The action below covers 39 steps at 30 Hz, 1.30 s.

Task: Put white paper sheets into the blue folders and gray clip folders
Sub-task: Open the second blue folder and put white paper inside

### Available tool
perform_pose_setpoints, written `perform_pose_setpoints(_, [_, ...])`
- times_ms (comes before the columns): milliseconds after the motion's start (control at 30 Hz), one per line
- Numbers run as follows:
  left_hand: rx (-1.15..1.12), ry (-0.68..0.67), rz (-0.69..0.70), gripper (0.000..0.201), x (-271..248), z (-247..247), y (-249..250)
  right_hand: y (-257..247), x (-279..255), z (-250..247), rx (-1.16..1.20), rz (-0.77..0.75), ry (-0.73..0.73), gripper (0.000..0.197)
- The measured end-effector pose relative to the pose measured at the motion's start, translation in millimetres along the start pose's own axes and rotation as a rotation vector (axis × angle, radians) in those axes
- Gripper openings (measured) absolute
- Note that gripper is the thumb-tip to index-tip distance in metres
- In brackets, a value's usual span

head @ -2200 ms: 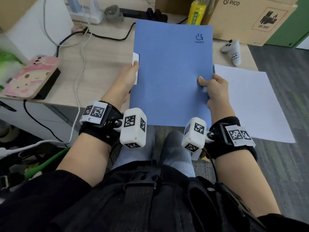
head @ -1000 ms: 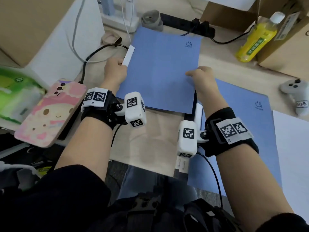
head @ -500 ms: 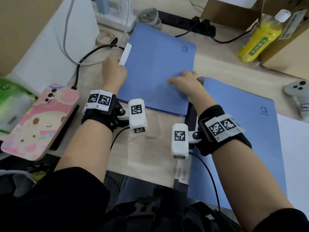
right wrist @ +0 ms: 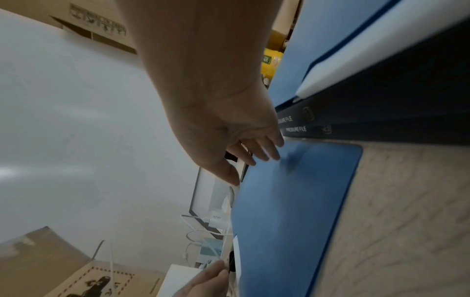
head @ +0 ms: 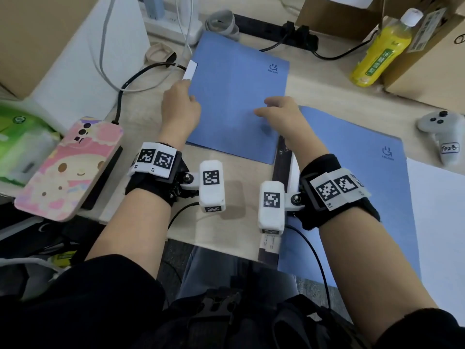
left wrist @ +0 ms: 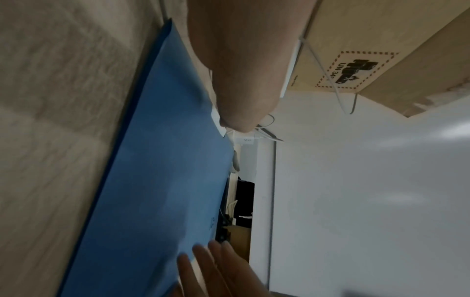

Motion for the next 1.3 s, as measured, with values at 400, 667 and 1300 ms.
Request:
perform_pose_setpoints(400, [-0.240,-0.136,0.186,0.026,-79.4,14.6,75.3,24.9,-73.5,-39.3,0.271,-0.198,0.138,0.015])
perform_pose_setpoints(667, [-0.195,-0.262,0.191,0.025,-131.7,38.7,104.3,68.4,-110.7,-71.1,0.252,-0.204,0.292,0.018])
perform_pose_setpoints(1300, [0.100,-0.279,0.091,0.036,-164.0,96.0,113.6,175.1,-129.1,-129.9,-0.278,0.275,0.368,0.065])
Point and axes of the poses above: each hand's wrist, its own x-axis towards the middle knuckle, its own z-axis out of the palm, y = z × x, the point moved 1 cm from there along x, towards the middle knuckle, and after that the axes turned 8 degrees about z, right-handed, at the moved point
